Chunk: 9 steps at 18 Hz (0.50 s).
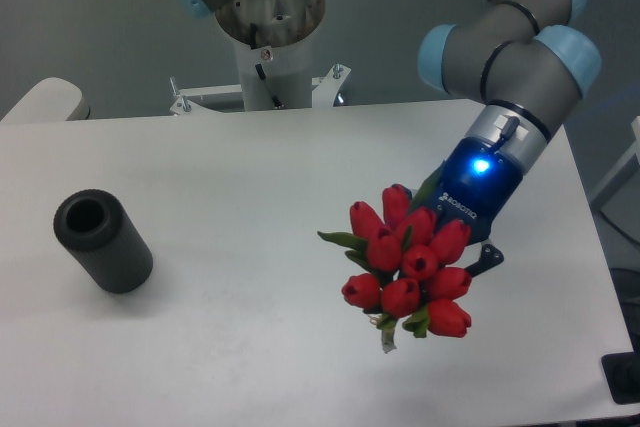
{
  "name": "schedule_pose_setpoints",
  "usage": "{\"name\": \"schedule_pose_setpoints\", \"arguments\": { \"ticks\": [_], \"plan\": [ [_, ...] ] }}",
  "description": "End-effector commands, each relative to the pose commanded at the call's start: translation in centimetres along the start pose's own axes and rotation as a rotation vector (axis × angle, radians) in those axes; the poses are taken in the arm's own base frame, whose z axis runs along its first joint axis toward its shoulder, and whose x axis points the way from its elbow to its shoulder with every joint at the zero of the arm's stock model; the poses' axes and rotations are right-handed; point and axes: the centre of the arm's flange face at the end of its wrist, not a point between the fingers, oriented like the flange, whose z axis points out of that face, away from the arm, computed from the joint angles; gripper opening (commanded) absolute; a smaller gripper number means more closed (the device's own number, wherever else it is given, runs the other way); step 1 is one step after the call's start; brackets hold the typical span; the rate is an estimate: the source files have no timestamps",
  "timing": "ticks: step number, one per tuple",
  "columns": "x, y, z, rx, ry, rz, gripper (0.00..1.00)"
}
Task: Pick up the flowers from the vase
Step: 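Carry the tulip bunch away from the vase over the table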
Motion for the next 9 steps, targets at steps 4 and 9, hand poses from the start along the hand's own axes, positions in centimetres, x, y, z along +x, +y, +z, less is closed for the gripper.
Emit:
{"name": "schedule_pose_setpoints", "arguments": {
  "ticks": [4, 9],
  "plan": [
    [-0.3, 1.4, -1.3, 0.001, -0.016, 0.01, 0.37],
    [-0.4, 1.5, -1.7, -0.001, -0.022, 0.013, 0.37]
  ]
}}
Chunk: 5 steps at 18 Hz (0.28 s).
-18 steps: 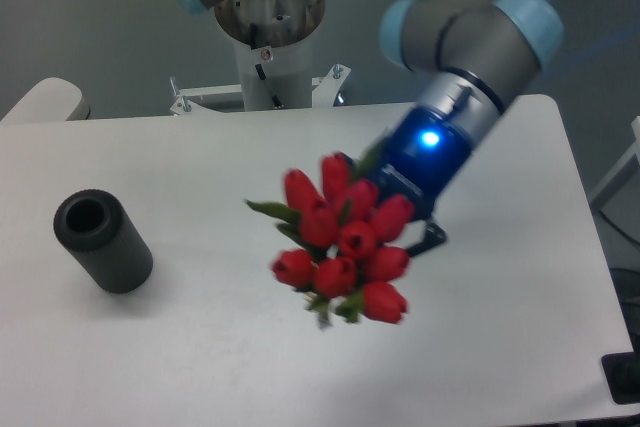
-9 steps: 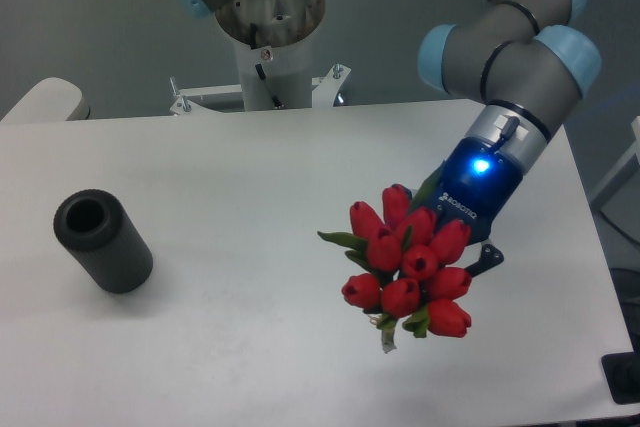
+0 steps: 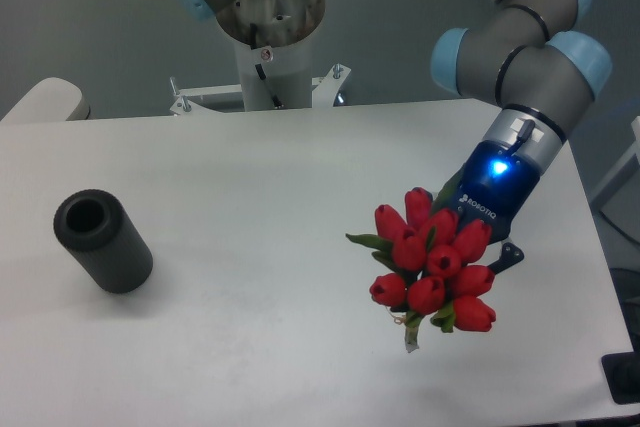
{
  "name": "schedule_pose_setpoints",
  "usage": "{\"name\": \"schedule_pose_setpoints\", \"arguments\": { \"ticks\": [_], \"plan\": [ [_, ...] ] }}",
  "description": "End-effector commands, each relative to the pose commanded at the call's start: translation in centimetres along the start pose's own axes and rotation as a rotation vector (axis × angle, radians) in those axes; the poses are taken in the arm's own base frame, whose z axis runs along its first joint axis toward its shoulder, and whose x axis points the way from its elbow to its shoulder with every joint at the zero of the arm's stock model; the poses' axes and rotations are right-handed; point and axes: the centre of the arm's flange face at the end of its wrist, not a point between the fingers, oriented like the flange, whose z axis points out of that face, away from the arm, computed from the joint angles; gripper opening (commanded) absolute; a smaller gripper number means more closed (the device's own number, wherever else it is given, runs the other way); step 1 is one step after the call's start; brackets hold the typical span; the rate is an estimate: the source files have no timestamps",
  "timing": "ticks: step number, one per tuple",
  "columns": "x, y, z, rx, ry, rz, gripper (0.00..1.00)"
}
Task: Pick up the flowers from the vase
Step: 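Carry the tulip bunch away from the vase over the table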
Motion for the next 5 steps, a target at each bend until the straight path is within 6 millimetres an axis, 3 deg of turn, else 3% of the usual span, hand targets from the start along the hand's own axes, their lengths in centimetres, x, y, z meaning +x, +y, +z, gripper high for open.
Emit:
{"name": "schedule_pose_setpoints", "arguments": {
  "ticks": [5],
  "plan": [
    [0.07, -0.13, 0.16, 0.0, 0.002, 0.002, 0.37]
  ]
}}
